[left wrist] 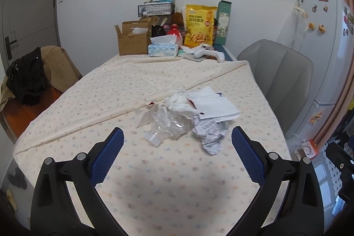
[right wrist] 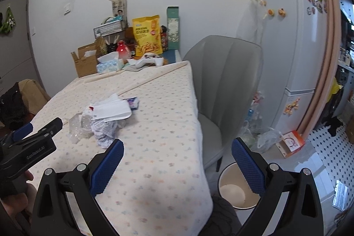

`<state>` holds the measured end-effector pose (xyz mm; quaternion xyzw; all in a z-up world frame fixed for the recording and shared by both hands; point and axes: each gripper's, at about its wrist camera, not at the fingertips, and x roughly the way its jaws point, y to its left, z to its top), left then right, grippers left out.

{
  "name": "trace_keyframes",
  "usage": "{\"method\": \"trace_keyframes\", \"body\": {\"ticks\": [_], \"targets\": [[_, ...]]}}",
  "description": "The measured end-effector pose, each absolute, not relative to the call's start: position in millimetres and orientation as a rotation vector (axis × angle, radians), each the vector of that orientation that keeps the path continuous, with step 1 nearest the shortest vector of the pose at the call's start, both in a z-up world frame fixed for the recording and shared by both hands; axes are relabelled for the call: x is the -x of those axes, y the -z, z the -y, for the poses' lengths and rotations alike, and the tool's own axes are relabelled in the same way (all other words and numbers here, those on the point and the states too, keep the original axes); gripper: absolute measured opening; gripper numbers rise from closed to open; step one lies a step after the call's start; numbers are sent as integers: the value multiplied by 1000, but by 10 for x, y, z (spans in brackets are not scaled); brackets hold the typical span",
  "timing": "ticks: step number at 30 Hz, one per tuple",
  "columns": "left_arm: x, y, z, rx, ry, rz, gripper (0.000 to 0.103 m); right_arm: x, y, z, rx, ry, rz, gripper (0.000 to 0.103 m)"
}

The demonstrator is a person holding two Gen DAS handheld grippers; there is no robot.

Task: Collect trash
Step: 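Move both grippers toward the trash pile on the table, then close the right gripper on the crumpled receipt while the left gripper grasps the red-white paper scrap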

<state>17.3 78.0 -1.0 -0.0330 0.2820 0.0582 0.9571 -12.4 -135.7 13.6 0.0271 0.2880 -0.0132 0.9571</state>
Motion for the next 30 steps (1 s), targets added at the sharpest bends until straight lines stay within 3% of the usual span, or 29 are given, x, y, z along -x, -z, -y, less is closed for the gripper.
{"method": "trace_keyframes", "body": {"ticks": [7,19,21,30], "targets": [[-355,125,-993,90,-146,-613,88,-134,-73,1174,-58,-44,-609,94],[-810,307,-1229,114,-184,-675,88,-609,103,916,-79,-155,-696,82],[-881,362,-1286,125,-188,-695,79,-688,149,844,-74,-171,-711,80],[-1091,602,-1496,201,-168,-749,67,-1016,375,496,-52,-239,-788,70]]}}
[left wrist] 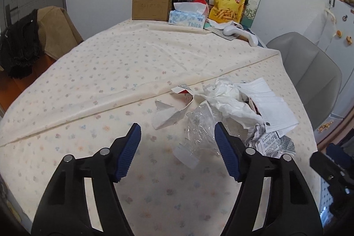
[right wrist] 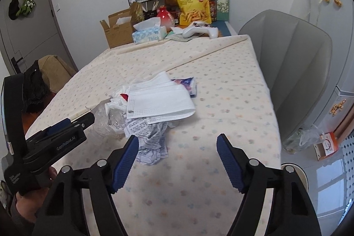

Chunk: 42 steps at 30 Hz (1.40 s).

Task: Collect trash
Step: 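Close the right gripper on the crumpled receipt while the left gripper grasps the red-white paper scrap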

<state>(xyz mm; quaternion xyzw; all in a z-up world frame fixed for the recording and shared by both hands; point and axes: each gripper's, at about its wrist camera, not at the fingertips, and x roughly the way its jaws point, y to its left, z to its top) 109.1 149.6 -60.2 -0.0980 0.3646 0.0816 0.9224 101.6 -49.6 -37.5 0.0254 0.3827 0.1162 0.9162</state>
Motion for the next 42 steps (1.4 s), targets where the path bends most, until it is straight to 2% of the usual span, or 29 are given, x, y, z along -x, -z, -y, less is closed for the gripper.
{"method": "trace_keyframes", "body": {"ticks": [4,17,28,29,31,32,34,35,38,42], "targets": [[-1132,611,-1559,211,-183,-743,67,-1123,453,384,-47,-259,-818,66],[-1406,606,-1697,241,-183,-747,67,-1337,549,216,-48,-273,-852,65],[-1744,772,-1670,280,-166,-787,67,-1410,668,210,-57,-269,-898,52],[-1753,781,-1675,286,-166,-787,63,-1417,676,204,-57,-268,-901,50],[-1777,813,-1685,302,-152,-799,46,-1432,696,203,-59,-269,-908,46],[-1784,831,-1690,309,-146,-809,35,-1438,704,197,-62,-271,-913,40],[-1781,845,-1698,316,-136,-814,23,-1437,710,186,-67,-280,-917,30],[-1766,841,-1700,319,-135,-811,20,-1434,703,177,-66,-282,-916,23],[-1702,806,-1707,323,-139,-796,14,-1405,670,156,-65,-289,-910,16],[-1588,690,-1689,311,-153,-759,11,-1335,601,182,-74,-295,-894,12]]}}
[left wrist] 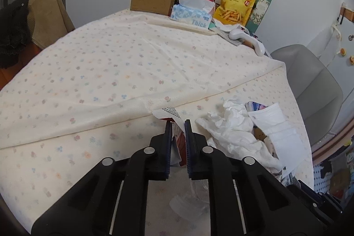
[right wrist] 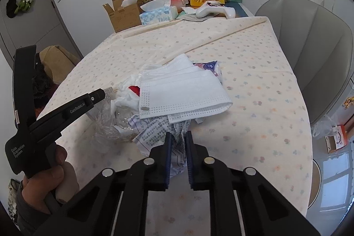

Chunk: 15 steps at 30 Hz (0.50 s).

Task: Collect trash
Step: 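Close the right gripper on the crumpled receipt while the left gripper grasps the red-white paper scrap, then carry both held pieces over to the white trash bin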

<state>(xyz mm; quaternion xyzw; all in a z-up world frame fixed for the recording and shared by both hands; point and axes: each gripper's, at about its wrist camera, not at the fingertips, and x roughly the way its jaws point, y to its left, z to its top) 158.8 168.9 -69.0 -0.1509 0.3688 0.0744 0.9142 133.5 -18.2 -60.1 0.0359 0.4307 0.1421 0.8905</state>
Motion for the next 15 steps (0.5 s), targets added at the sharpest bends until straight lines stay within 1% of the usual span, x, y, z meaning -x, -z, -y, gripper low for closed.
{"method": "trace_keyframes", "body": {"ticks": [8,15], "targets": [[-1302,438,-1585,285,-158,-694,11,-1095,430,316,-87,-294,-843,11],[-1092,321,-1281,244,-119,-673,11,-857,296,587,-110,-251,-791,11]]}}
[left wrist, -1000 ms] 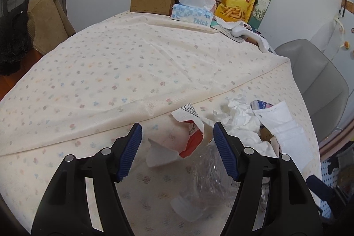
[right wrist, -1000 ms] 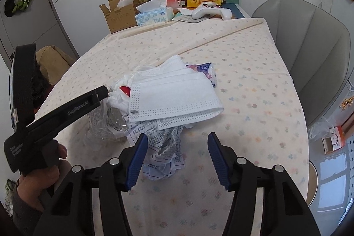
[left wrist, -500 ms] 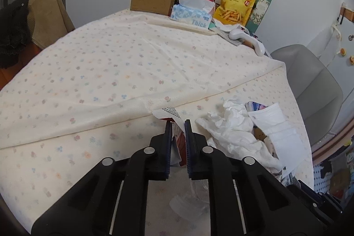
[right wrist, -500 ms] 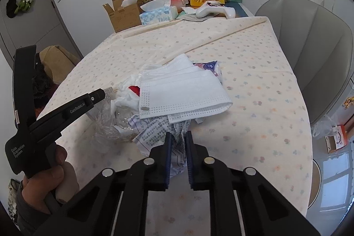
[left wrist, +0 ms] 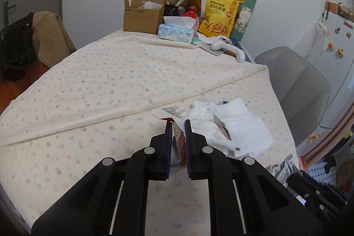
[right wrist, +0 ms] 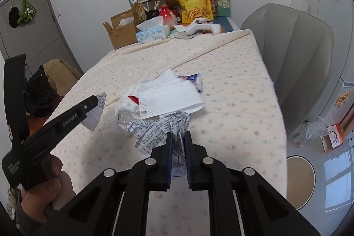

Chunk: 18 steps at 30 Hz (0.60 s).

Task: Collect trash
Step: 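Carry both held pieces over to the white trash bin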

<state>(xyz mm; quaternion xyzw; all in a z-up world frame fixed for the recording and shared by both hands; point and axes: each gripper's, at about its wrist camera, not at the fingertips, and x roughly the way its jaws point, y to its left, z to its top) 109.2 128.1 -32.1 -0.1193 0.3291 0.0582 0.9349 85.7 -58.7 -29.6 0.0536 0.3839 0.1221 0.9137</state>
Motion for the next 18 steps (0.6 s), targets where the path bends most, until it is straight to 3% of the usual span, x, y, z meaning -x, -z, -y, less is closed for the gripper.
{"method": "trace_keyframes", "body": {"ticks": [18], "targets": [[-852,21,-56,100,49,-619,12,-404,-43,1662,-160,-42,-670,11]]}}
